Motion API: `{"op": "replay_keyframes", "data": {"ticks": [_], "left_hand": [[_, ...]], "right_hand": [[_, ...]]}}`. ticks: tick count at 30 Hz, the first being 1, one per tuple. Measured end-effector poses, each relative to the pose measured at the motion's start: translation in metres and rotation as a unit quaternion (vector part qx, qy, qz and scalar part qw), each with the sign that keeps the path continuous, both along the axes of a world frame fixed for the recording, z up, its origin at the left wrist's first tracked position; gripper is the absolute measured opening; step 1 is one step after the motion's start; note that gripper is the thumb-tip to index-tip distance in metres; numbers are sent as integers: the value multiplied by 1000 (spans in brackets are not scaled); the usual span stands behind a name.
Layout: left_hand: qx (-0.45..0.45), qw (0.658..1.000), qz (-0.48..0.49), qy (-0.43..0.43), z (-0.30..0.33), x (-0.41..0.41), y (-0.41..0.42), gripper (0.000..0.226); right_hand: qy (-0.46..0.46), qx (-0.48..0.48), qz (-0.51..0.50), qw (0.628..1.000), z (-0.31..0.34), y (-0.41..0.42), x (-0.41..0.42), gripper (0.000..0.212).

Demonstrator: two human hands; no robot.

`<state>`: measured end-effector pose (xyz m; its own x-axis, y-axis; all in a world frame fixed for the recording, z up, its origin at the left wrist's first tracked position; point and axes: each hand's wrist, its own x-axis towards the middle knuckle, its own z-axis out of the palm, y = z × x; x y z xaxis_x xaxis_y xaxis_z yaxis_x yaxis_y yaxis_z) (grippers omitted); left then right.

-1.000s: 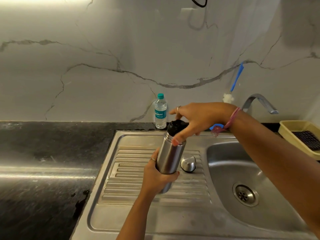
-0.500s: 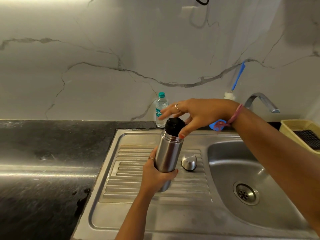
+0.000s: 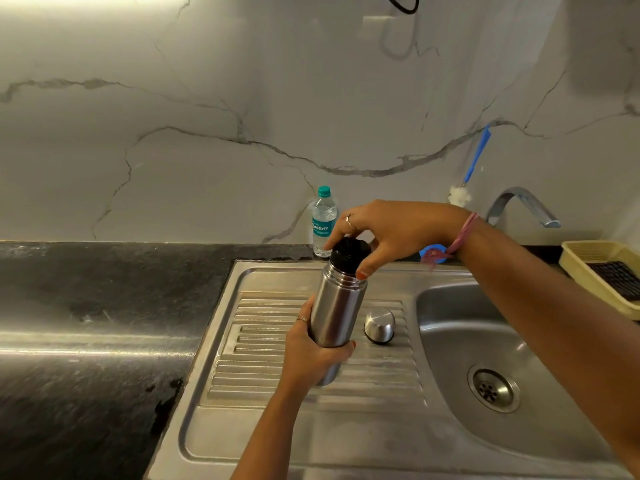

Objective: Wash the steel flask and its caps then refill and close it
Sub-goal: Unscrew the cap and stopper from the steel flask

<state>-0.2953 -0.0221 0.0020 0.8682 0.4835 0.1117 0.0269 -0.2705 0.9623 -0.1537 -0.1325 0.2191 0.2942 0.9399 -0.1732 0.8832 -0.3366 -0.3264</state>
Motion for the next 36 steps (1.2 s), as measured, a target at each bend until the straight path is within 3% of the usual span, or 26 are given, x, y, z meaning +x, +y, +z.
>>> {"op": "replay_keyframes", "data": {"ticks": [3,7,11,16,21,25,28,36], "left_hand": [[-3,1000,6,-1,-1,1,1,85],[1,1000,2,0,-2,3,2,86],[-3,1000,1,0,-3,4,1,86],[-6,1000,1,2,-5,4,1,85],[-9,1000,2,4,-10,3,4,88],[-13,1000,19,7,-17,2,9,88],[-22,999,35,12,-20,0,11,90],[-33,998,57,20,-21,-3,11,92]], "right_hand": [[56,-9,-8,998,0,-4,1,77],[23,7,-26,999,-7,-1,1,64],[56,0,-26,998,-6,-6,7,88],[14,26,-30,999,-12,-8,9,60],[123,106,-84,983,-5,-38,20,59],[239,209,-152,936,-33,-68,21,59],[290,195,-197,916,-70,-84,17,57],[96,28,-217,971,-187,-94,2,64]]}}
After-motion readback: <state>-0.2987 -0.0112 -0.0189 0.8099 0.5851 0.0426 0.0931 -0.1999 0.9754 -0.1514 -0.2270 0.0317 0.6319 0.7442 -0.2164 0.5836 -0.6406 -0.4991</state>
